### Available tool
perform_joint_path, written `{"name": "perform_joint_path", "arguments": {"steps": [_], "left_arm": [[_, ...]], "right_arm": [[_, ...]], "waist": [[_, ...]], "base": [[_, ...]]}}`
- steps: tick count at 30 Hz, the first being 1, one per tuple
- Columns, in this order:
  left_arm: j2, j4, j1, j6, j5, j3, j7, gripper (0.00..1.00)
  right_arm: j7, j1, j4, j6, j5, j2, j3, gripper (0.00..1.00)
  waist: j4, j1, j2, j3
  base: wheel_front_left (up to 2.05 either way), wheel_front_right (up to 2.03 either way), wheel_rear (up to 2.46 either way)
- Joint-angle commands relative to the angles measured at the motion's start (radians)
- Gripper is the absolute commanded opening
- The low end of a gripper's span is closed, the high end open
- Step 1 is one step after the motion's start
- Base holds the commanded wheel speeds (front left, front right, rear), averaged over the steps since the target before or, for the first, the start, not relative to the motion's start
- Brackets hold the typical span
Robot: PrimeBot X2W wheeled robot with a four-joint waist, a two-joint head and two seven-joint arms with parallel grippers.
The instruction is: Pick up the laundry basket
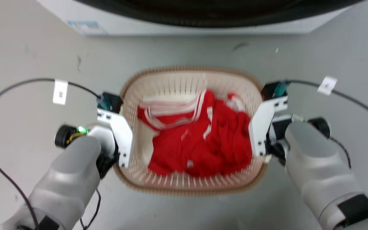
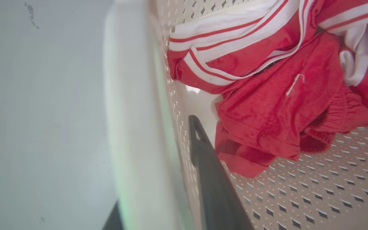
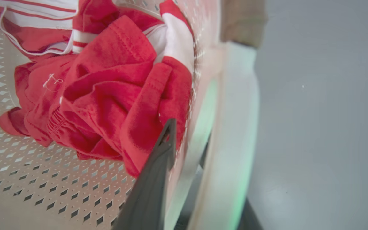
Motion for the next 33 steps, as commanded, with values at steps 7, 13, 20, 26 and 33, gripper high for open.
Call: {"name": "perform_joint_path", "arguments": {"steps": [7,13,20,26,33], "left_arm": [[0.081,-0.046,0.124,-0.003,-0.116,-0.120,0.095,0.00],[0.129,-0.097,0.188,-0.003,-0.205,-0.197,0.172,0.00],[0.153,-0.152,0.223,-0.003,-0.284,-0.263,0.241,0.00],[0.165,-0.192,0.249,-0.003,-0.349,-0.314,0.292,0.00],[0.175,-0.227,0.269,-0.004,-0.413,-0.347,0.371,0.00]], "right_arm": [[0.108,0.115,-0.005,0.003,0.033,-0.009,0.091,0.00],[0.181,0.184,-0.027,0.003,0.087,-0.012,0.142,0.00],[0.262,0.220,-0.040,0.001,0.133,-0.009,0.186,0.00],[0.328,0.255,-0.052,0.001,0.175,-0.007,0.222,0.00],[0.400,0.272,-0.053,0.001,0.215,-0.006,0.249,0.00]], "waist": [[-0.039,0.0000,0.0000,-0.298],[-0.051,0.0000,0.0000,-0.430],[-0.050,0.0000,0.0000,-0.535],[-0.044,0.0000,0.0000,-0.616],[-0.038,0.0000,0.0000,-0.661]], "base": [[0.00,0.00,0.00],[0.00,0.00,0.00],[0.00,0.00,0.00],[0.00,0.00,0.00],[0.00,0.00,0.00]]}}
